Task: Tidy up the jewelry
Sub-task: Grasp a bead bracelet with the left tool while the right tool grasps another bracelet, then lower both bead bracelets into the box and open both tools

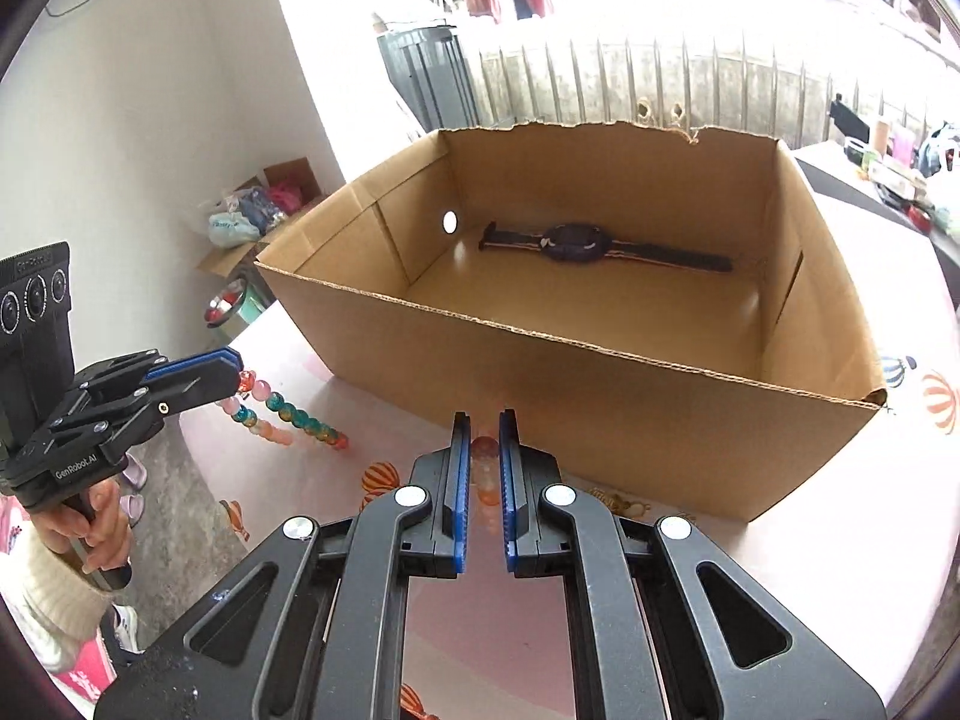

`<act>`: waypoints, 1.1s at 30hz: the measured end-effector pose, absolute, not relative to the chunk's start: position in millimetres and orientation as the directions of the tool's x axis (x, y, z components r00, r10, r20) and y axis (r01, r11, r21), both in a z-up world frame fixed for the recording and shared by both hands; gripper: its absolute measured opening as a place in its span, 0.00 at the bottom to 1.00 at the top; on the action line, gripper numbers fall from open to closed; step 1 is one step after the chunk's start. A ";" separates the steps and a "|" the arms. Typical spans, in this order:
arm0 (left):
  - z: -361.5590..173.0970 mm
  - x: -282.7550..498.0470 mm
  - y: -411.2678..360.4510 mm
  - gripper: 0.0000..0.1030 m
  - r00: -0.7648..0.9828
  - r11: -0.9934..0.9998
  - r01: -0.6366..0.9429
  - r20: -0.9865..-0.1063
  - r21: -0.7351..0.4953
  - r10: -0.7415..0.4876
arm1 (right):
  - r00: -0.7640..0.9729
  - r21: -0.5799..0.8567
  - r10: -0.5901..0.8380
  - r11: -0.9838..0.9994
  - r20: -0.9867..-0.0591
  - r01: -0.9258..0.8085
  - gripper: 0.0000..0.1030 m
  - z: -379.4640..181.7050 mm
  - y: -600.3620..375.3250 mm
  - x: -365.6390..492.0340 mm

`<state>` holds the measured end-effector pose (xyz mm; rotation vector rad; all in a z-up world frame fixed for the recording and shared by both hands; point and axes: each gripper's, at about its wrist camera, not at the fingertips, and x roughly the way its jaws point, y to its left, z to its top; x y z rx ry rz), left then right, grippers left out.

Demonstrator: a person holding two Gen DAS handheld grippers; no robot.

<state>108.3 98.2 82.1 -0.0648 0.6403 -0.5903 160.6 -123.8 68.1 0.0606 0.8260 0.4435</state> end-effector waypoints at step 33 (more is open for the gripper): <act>122.6 322.4 1.6 0.09 0.373 0.845 0.521 -0.860 -0.116 -0.348 | 0.678 0.369 0.465 0.881 -0.569 -0.295 0.07 144.9 -118.7 272.8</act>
